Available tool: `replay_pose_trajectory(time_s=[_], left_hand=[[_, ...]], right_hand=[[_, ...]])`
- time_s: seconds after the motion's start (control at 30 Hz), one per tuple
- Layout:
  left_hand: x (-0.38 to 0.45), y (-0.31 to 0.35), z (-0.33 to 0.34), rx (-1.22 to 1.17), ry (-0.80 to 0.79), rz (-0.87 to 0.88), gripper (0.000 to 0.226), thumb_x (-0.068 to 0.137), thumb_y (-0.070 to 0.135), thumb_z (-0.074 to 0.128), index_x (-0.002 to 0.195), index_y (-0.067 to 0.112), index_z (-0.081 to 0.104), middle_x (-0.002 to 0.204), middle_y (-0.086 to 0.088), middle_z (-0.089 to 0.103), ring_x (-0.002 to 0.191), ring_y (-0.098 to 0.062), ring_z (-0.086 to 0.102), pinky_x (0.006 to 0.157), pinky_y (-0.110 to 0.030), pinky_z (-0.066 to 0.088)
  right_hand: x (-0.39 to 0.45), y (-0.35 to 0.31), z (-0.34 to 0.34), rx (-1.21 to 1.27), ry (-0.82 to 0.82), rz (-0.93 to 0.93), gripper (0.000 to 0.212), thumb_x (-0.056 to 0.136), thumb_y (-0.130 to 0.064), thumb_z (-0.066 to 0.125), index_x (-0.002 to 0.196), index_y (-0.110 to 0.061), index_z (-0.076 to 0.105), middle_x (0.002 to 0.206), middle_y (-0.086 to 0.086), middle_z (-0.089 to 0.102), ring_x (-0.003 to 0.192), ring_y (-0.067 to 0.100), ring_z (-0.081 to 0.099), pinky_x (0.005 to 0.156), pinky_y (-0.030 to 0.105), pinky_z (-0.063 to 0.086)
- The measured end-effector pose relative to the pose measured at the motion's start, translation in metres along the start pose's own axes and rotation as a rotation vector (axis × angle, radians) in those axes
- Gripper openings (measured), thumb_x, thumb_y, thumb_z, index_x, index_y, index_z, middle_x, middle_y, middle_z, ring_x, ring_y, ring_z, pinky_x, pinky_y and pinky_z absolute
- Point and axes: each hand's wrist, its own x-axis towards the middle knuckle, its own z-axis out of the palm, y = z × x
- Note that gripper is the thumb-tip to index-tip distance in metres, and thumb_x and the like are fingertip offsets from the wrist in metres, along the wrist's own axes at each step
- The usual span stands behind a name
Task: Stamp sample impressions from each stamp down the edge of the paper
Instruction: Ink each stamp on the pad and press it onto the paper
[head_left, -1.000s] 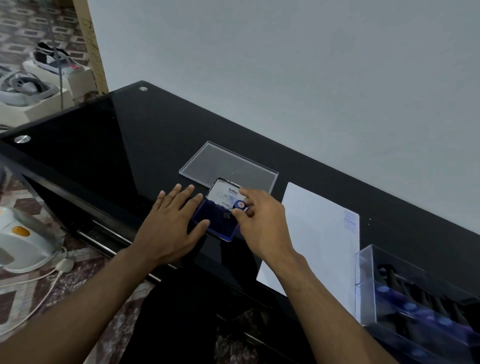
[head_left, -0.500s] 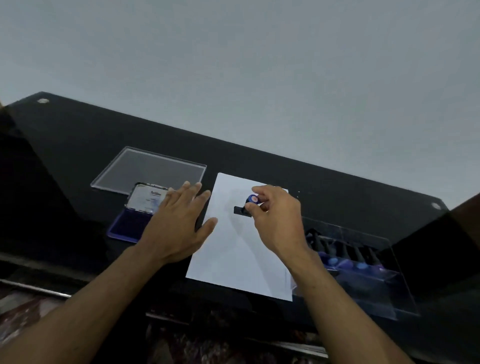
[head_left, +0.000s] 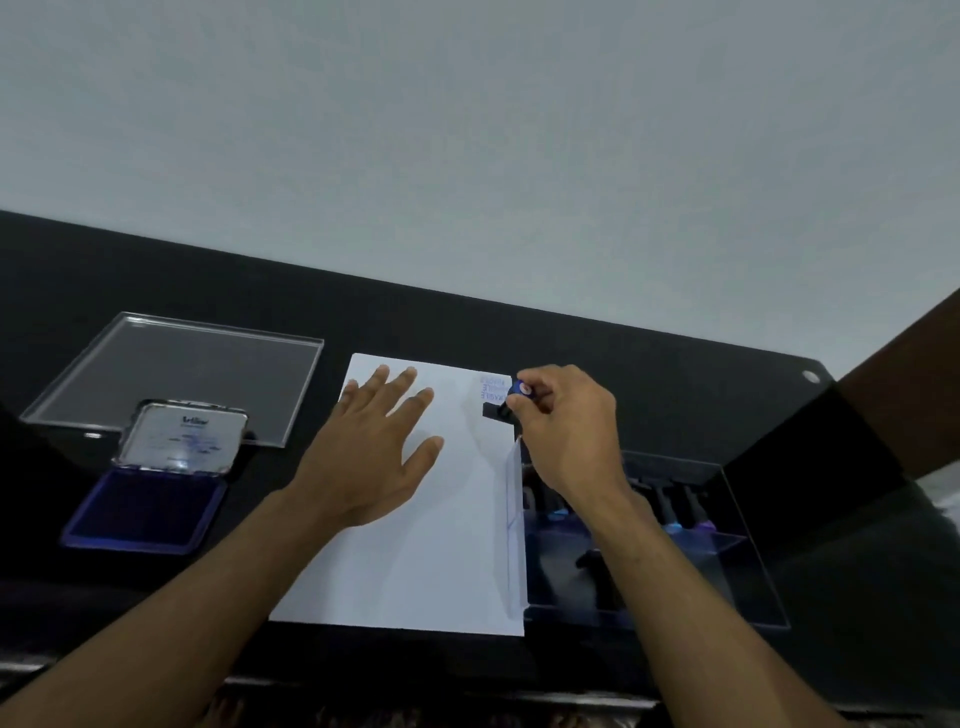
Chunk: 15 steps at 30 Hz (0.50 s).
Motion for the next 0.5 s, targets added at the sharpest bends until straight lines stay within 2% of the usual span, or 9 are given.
replay_pose_trajectory(time_s=[0.17,0.27,0.37,0.5], left_hand=[[0.019,-0.001,0.013,-0.009,-0.043,0.006,0.086,0.087,0.073,0.006,0.157,0.029,0.031,0.168,0.003,0.014,0.156,-0.021,0.002,0.126,-0.045,0.003],[0.032,-0.002,0.020,-0.011,-0.056,0.010,0.087,0.086,0.073,0.005,0.157,0.030,0.032,0.168,0.002,0.014,0.156,-0.022,0.003,0.127,-0.045,0.004],[0.044,-0.005,0.028,0.004,-0.074,0.011,0.088,0.085,0.074,0.004,0.157,0.031,0.031,0.168,0.003,0.013,0.156,-0.022,0.001,0.125,-0.042,-0.001],[0.053,-0.008,0.037,0.035,-0.077,0.017,0.086,0.087,0.073,0.005,0.156,0.031,0.032,0.168,0.003,0.014,0.156,-0.022,0.002,0.124,-0.043,-0.001]], right_hand=[[0.016,0.014,0.007,-0.023,0.001,-0.001,0.009,0.089,-0.020,0.071,0.098,-0.019,0.072,0.093,-0.004,0.063,0.081,0.010,0.061,0.078,0.020,0.051],[0.024,0.020,0.012,-0.065,-0.034,-0.005,0.010,0.091,-0.024,0.069,0.101,-0.022,0.071,0.095,-0.006,0.062,0.081,0.006,0.058,0.069,0.004,0.039],[0.028,0.024,0.019,-0.103,-0.062,-0.026,0.012,0.093,-0.025,0.067,0.104,-0.021,0.070,0.099,-0.007,0.061,0.079,0.004,0.053,0.061,0.000,0.034],[0.028,0.029,0.026,-0.104,-0.100,-0.024,0.021,0.094,-0.027,0.066,0.113,-0.020,0.068,0.109,-0.005,0.061,0.089,0.006,0.054,0.075,0.004,0.039]])
